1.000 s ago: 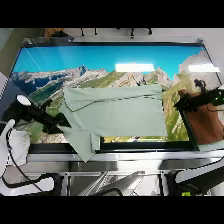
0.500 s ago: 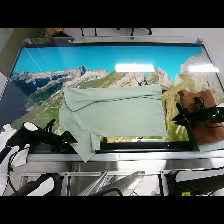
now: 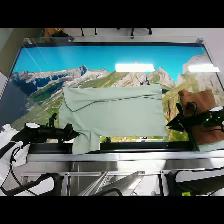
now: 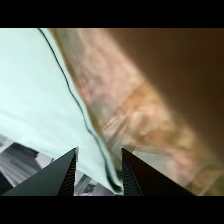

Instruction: Fold the shirts.

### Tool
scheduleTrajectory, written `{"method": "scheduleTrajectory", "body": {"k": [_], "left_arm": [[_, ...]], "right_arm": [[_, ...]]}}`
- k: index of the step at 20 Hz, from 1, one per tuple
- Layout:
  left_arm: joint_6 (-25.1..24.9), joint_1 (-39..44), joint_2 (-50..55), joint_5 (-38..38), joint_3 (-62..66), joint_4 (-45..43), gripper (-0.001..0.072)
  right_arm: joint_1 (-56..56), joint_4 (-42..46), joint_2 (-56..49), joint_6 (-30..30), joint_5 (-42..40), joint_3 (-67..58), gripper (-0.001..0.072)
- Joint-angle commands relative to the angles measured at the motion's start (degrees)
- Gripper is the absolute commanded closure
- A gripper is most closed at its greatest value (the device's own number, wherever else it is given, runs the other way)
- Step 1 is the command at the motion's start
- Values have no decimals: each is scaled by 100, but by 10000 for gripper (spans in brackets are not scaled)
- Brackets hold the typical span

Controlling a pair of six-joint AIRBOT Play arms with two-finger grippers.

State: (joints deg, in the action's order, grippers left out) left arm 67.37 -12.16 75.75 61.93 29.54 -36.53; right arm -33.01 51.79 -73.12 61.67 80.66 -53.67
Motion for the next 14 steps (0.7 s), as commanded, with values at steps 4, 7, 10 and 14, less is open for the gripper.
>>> {"method": "scheduleTrajectory", "body": {"k": [4, 7, 10, 14], "left_arm": [[-181, -9, -835, 476, 507, 151, 687], [-140, -7, -1366, 693, 531, 146, 687], [245, -4, -1893, 1187, 531, -514, 688], [1185, -2, -2924, 1853, 529, -2326, 687]], "right_arm": [[470, -116, 9, -90, -50, 575, 456], [750, -411, 190, -127, -52, 570, 696], [693, 83, 610, 555, -42, 570, 695], [695, 1834, 1370, 1779, 210, 651, 695]]}}
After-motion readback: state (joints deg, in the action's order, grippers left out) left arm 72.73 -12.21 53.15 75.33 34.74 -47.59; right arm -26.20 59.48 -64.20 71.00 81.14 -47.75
